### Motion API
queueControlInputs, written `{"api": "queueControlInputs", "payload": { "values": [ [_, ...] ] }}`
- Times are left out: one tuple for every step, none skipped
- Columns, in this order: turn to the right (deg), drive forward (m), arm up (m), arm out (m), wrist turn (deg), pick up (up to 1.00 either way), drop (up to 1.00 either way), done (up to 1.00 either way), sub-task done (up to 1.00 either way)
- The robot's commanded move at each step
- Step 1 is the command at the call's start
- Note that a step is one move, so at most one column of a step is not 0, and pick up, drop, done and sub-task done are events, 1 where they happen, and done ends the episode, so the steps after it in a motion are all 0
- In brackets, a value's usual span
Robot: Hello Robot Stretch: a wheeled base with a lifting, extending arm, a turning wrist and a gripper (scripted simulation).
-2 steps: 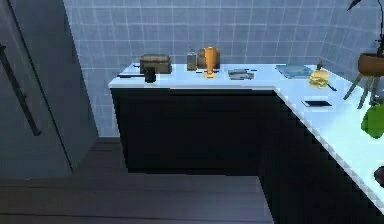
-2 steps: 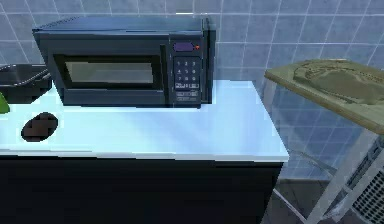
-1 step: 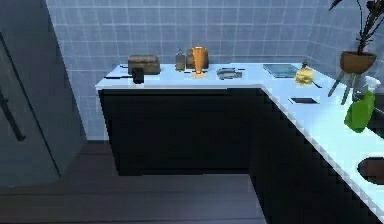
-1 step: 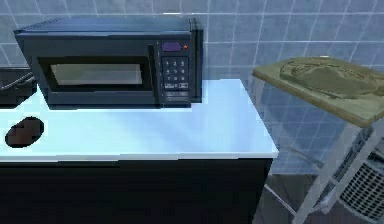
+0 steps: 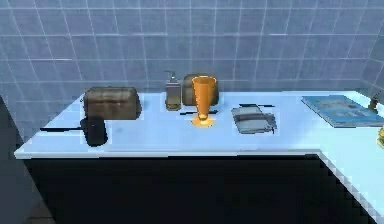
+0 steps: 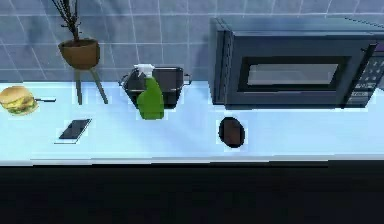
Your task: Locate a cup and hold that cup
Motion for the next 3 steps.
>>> {"api": "queueControlInputs", "payload": {
  "values": [
    [-45.0, 0.0, 0.0, 0.0, 0.0, 0.0, 0.0, 0.0, 0.0],
    [-36.0, 0.0, 0.0, 0.0, 0.0, 0.0, 0.0, 0.0, 0.0],
    [45.0, 0.0, 0.0, 0.0, 0.0, 0.0, 0.0, 0.0, 0.0]
  ]
}}
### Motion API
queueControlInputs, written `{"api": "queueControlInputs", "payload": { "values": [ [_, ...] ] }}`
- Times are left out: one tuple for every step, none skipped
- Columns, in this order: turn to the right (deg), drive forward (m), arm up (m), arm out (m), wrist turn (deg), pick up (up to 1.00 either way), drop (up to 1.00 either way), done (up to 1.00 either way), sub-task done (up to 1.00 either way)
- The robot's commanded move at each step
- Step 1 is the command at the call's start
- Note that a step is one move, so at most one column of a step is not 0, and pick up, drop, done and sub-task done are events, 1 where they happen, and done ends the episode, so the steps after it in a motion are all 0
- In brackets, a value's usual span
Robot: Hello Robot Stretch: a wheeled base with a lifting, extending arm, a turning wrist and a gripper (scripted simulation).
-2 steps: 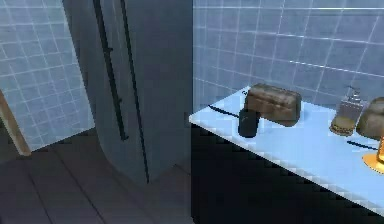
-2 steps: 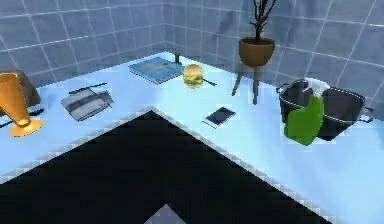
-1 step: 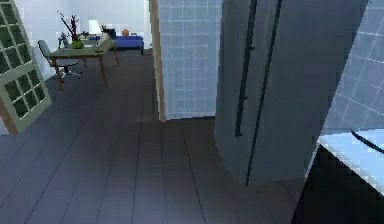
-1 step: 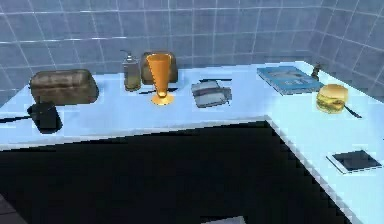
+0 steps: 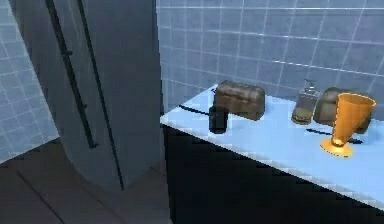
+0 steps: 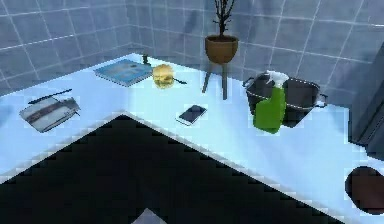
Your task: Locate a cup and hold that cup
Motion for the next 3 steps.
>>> {"api": "queueControlInputs", "payload": {
  "values": [
    [45.0, 0.0, 0.0, 0.0, 0.0, 0.0, 0.0, 0.0, 0.0],
    [15.0, 0.0, 0.0, 0.0, 0.0, 0.0, 0.0, 0.0, 0.0],
    [0.0, 0.4, 0.0, 0.0, 0.0, 0.0, 0.0, 0.0, 0.0]
  ]
}}
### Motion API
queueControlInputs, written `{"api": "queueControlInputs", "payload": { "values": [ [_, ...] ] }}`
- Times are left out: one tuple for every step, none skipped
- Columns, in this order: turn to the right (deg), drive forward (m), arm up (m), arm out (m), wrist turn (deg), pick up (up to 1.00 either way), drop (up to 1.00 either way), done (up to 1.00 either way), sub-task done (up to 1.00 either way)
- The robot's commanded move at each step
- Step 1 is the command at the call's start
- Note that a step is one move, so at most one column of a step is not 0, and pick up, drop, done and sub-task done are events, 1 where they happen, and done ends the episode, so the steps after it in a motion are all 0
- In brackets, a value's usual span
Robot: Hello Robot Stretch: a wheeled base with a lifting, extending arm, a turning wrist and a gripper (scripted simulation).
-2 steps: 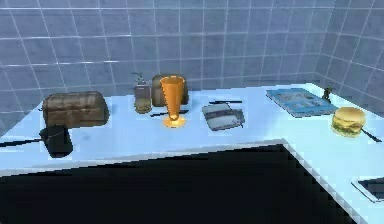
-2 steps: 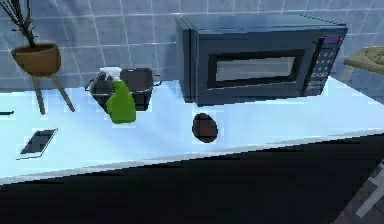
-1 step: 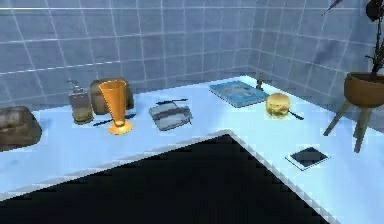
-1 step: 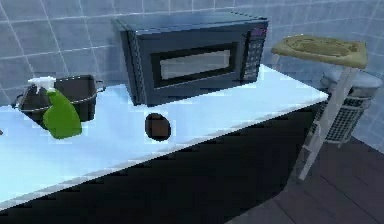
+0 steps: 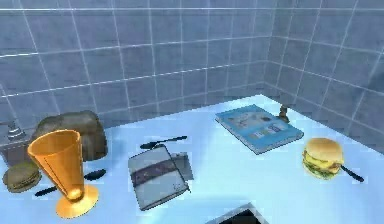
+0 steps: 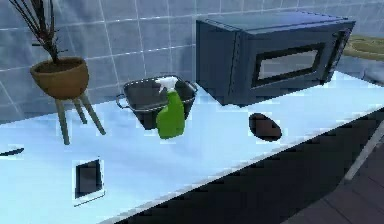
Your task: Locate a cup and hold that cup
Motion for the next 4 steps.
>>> {"api": "queueControlInputs", "payload": {
  "values": [
    [-45.0, 0.0, 0.0, 0.0, 0.0, 0.0, 0.0, 0.0, 0.0],
    [-45.0, 0.0, 0.0, 0.0, 0.0, 0.0, 0.0, 0.0, 0.0],
    [-30.0, 0.0, 0.0, 0.0, 0.0, 0.0, 0.0, 0.0, 0.0],
    [0.0, 0.0, 0.5, 0.0, 0.0, 0.0, 0.0, 0.0, 0.0]
  ]
}}
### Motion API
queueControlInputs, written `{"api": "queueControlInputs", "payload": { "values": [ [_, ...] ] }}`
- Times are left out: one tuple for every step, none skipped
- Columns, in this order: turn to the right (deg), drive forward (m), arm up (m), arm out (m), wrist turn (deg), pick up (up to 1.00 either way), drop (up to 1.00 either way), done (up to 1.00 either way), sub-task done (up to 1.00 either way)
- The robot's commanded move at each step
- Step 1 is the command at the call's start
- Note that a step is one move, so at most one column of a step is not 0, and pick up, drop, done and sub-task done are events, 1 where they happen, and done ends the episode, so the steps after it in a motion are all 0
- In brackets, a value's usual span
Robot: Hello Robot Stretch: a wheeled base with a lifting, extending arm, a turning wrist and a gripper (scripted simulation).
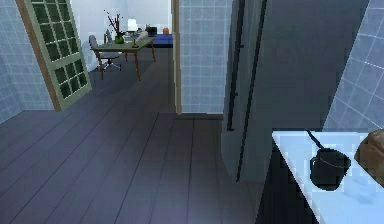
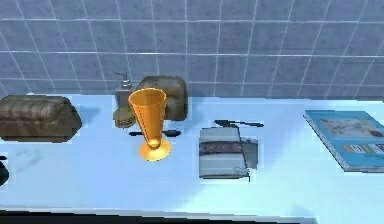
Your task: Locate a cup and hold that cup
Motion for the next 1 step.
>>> {"api": "queueControlInputs", "payload": {
  "values": [
    [0.0, 0.0, 0.38, 0.0, 0.0, 0.0, 0.0, 0.0, 0.0]
  ]
}}
